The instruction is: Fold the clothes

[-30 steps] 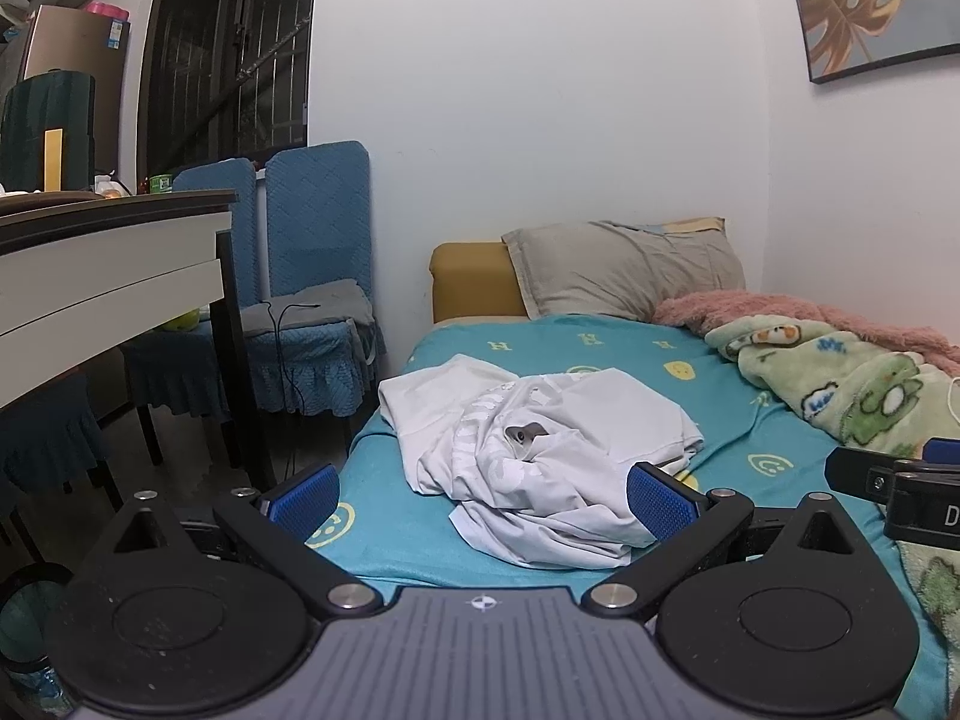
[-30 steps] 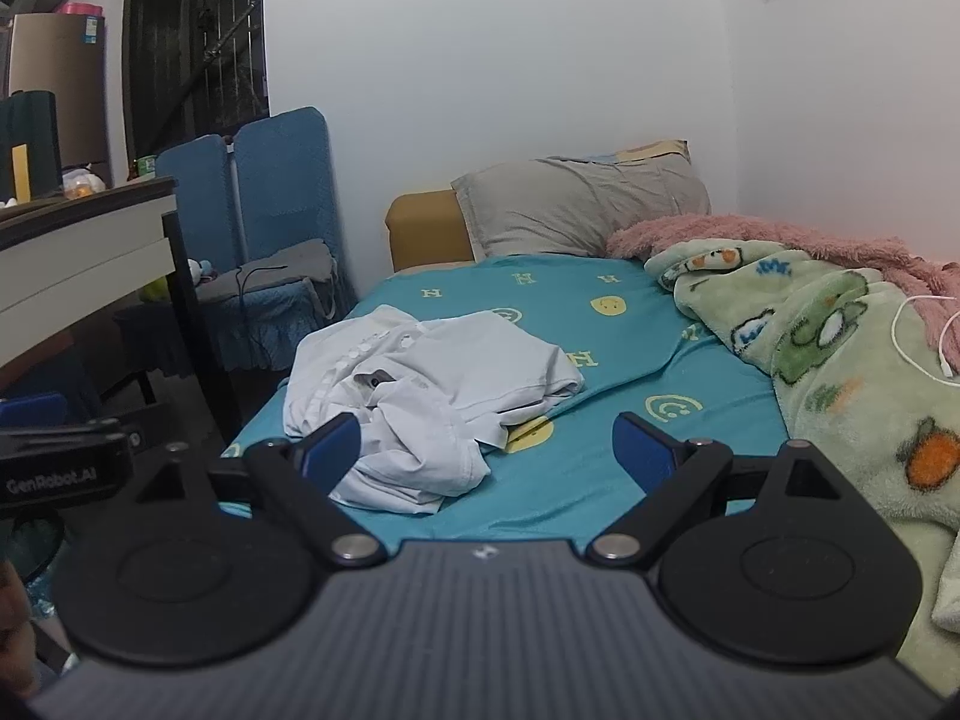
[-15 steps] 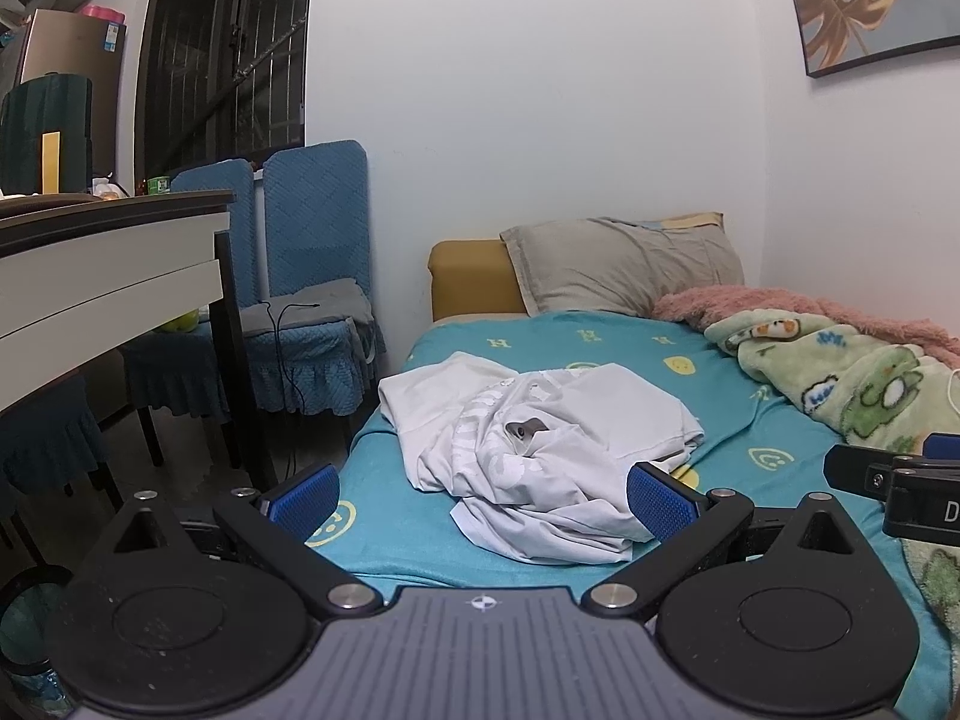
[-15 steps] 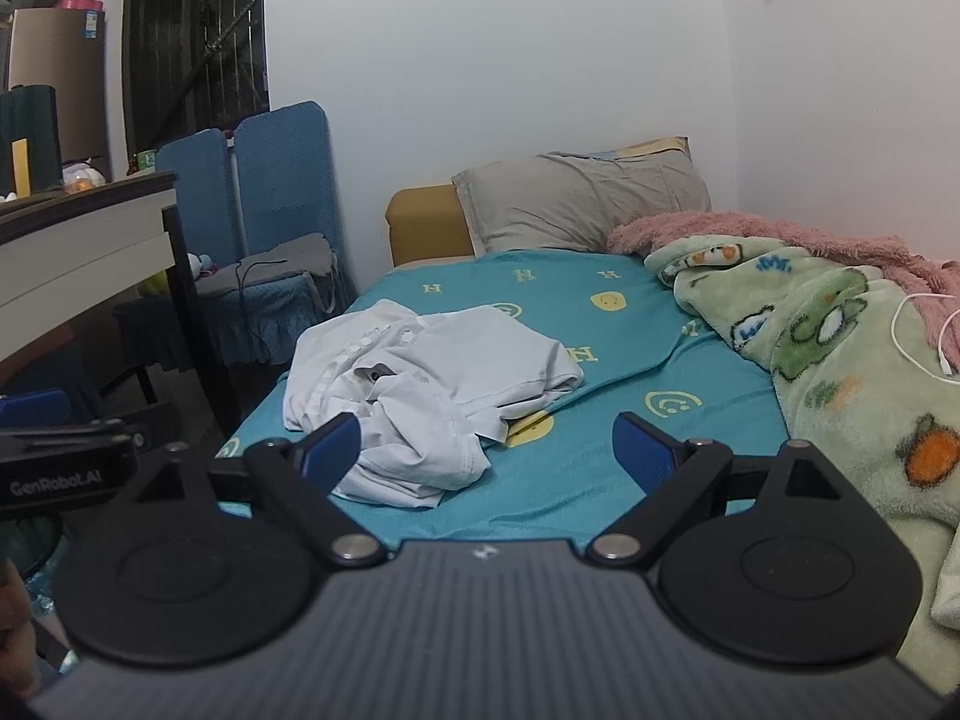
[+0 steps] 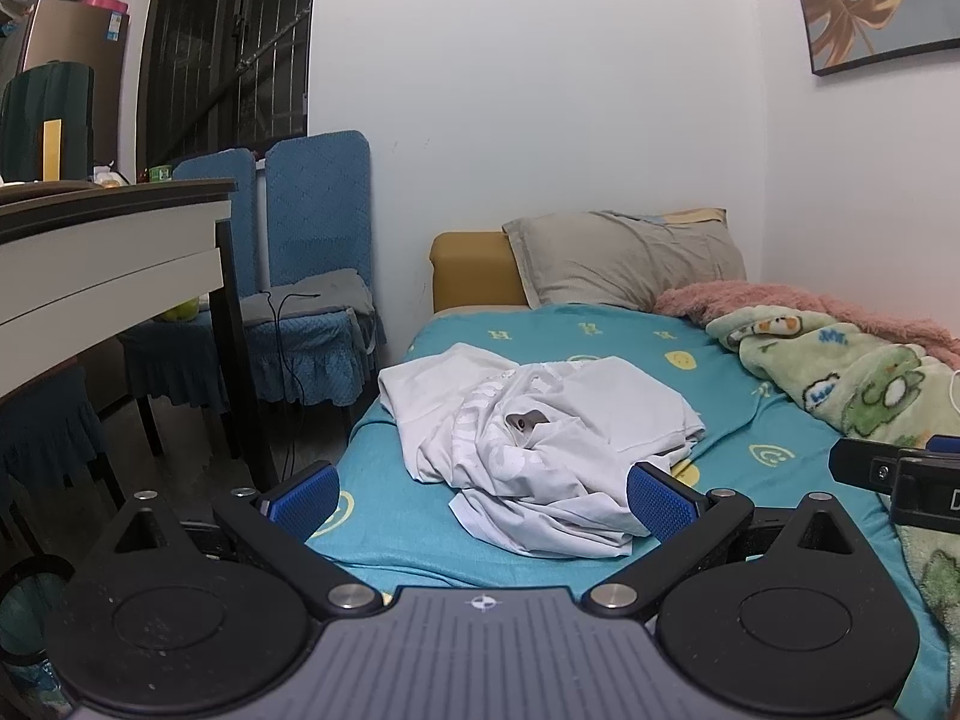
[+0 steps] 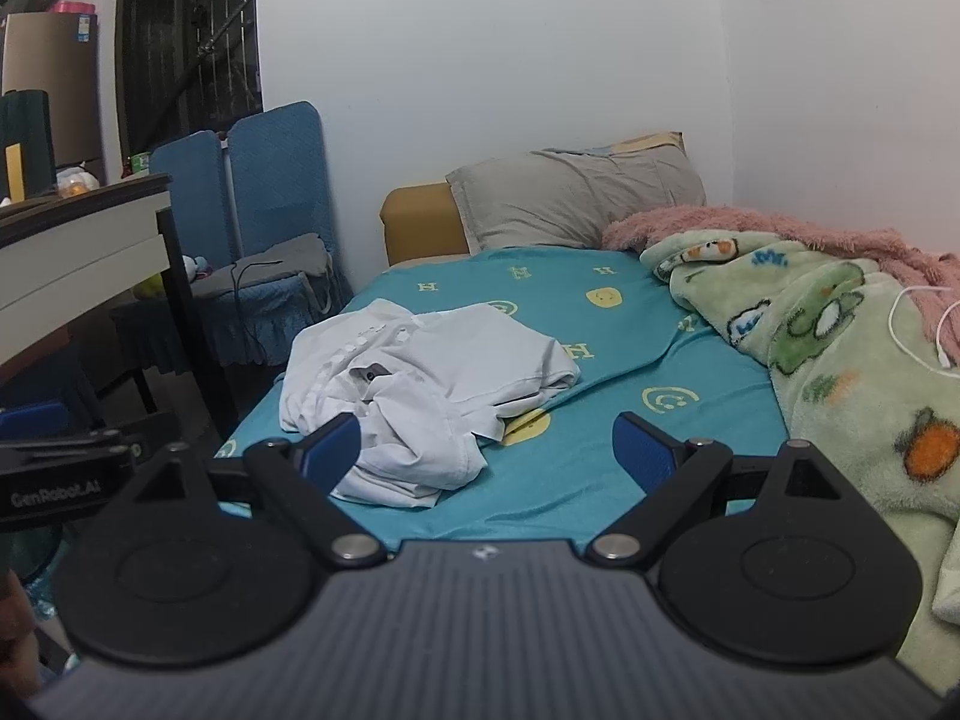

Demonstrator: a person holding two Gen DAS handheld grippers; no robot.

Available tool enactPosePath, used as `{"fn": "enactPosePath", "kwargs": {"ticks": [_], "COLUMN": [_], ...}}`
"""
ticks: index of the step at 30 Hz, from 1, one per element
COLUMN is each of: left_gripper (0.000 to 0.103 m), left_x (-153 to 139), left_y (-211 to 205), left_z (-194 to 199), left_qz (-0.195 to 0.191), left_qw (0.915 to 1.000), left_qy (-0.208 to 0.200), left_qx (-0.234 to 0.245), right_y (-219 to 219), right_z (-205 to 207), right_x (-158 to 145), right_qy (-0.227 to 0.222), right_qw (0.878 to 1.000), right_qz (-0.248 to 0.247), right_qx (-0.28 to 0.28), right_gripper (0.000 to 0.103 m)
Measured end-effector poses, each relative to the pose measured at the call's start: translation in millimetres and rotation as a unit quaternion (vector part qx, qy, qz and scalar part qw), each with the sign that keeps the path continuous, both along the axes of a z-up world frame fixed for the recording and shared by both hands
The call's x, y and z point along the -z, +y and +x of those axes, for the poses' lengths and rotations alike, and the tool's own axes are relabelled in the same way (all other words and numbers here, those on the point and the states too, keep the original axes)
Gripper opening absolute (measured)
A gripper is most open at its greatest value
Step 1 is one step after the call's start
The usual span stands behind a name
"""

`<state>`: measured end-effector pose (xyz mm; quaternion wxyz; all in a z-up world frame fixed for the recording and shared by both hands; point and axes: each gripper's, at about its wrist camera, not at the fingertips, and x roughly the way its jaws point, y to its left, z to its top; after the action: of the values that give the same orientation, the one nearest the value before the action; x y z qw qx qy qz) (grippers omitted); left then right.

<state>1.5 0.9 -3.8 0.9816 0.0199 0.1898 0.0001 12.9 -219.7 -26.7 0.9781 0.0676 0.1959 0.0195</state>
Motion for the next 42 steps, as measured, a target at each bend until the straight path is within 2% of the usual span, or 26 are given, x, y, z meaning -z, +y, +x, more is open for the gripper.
{"fn": "enactPosePath", "kwargs": {"ticks": [9,14,17,21,23,26,28,30,33,35,36,37,38,40,42], "left_gripper": [0.103,0.103,0.103,0.103,0.103,0.102,0.099,0.098,0.094,0.085,0.075,0.060,0.052,0.030,0.017], "left_x": [6,13,19,33,44,63,74,86,109,127,135,143,149,157,159], "left_y": [-4,-6,-13,-27,-39,-64,-81,-96,-108,-110,-110,-109,-109,-108,-104], "left_z": [2,10,26,66,93,136,169,202,245,271,281,290,299,307,305], "left_qz": [0.006,0.009,0.011,-0.002,-0.007,0.003,0.006,-0.008,-0.043,-0.065,-0.074,-0.082,-0.087,-0.079,-0.078], "left_qw": [0.9999,0.9997,0.9990,0.9957,0.9934,0.9914,0.9904,0.9896,0.9890,0.9863,0.9854,0.9845,0.9841,0.9850,0.9862], "left_qy": [0.006,0.022,0.043,0.089,0.107,0.119,0.124,0.128,0.134,0.149,0.152,0.154,0.154,0.153,0.146], "left_qx": [-0.009,-0.009,-0.004,0.028,0.040,0.055,0.062,0.066,0.046,0.029,0.020,0.014,0.012,0.006,0.004], "right_y": [-2,-10,-18,-30,-39,-48,-49,-51,-60,-66,-69,-71,-72,-73,-73], "right_z": [-1,-2,3,16,16,22,25,31,43,54,59,62,65,72,80], "right_x": [0,-5,-18,-40,-40,-27,-15,-5,8,17,21,25,30,42,57], "right_qy": [-0.005,-0.013,-0.022,-0.040,-0.052,-0.042,-0.034,-0.027,-0.027,-0.017,-0.013,-0.011,-0.010,-0.012,0.008], "right_qw": [1.000,1.000,0.999,0.997,0.995,0.993,0.993,0.993,0.991,0.988,0.987,0.987,0.987,0.987,0.985], "right_qz": [-0.002,0.009,0.019,0.032,0.048,0.051,0.029,0.008,0.008,0.016,0.025,0.034,0.038,0.040,0.048], "right_qx": [0.020,0.027,0.032,0.051,0.070,0.097,0.107,0.113,0.134,0.153,0.156,0.156,0.156,0.158,0.166], "right_gripper": [0.092,0.092,0.092,0.092,0.092,0.092,0.092,0.092,0.092,0.092,0.092,0.092,0.092,0.092,0.092]}}
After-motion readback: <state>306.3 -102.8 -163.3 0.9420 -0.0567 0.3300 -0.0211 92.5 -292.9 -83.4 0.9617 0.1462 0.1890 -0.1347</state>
